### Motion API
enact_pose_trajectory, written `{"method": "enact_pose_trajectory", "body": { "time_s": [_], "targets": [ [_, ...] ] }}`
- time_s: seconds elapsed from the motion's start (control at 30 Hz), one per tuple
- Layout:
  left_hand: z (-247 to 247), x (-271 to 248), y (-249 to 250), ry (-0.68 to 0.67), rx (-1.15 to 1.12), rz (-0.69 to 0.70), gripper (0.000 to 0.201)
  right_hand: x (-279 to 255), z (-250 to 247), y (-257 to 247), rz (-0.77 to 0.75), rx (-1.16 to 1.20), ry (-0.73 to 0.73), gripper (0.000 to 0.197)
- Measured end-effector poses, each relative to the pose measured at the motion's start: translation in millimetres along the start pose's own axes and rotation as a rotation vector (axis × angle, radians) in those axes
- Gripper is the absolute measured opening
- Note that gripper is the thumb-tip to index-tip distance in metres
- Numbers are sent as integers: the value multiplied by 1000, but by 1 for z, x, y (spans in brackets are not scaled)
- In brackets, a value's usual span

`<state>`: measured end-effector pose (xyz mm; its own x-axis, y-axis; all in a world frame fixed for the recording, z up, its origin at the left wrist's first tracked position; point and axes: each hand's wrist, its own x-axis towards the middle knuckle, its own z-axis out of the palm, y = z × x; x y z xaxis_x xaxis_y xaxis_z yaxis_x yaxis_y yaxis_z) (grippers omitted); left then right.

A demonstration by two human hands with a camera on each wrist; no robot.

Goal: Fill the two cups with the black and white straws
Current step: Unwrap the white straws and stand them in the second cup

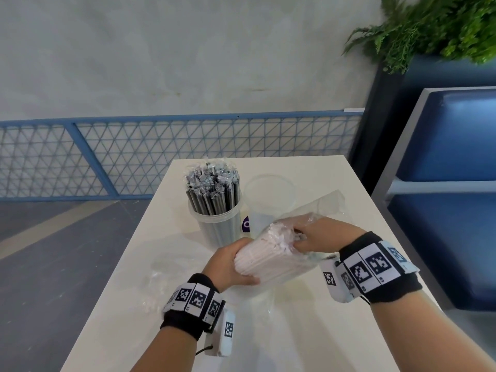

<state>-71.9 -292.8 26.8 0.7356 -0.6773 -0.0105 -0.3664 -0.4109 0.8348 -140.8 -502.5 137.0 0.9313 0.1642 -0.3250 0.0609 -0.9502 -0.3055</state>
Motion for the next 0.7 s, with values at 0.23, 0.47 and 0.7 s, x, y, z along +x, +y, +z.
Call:
{"method": "enact_pose_trajectory", "body": {
  "time_s": [0.23, 0.47, 0.7],
  "targets": [
    [-3, -1, -3, -1, -3, -9, 65, 9, 7, -13, -19, -54, 124, 35],
    [-11, -3, -9, 36, -53, -27, 73, 23, 21, -24, 55, -34, 333, 26],
    [-21, -7, -19, 89, -101, -62, 75, 9, -13, -14, -26, 192, 647, 12]
  ]
}}
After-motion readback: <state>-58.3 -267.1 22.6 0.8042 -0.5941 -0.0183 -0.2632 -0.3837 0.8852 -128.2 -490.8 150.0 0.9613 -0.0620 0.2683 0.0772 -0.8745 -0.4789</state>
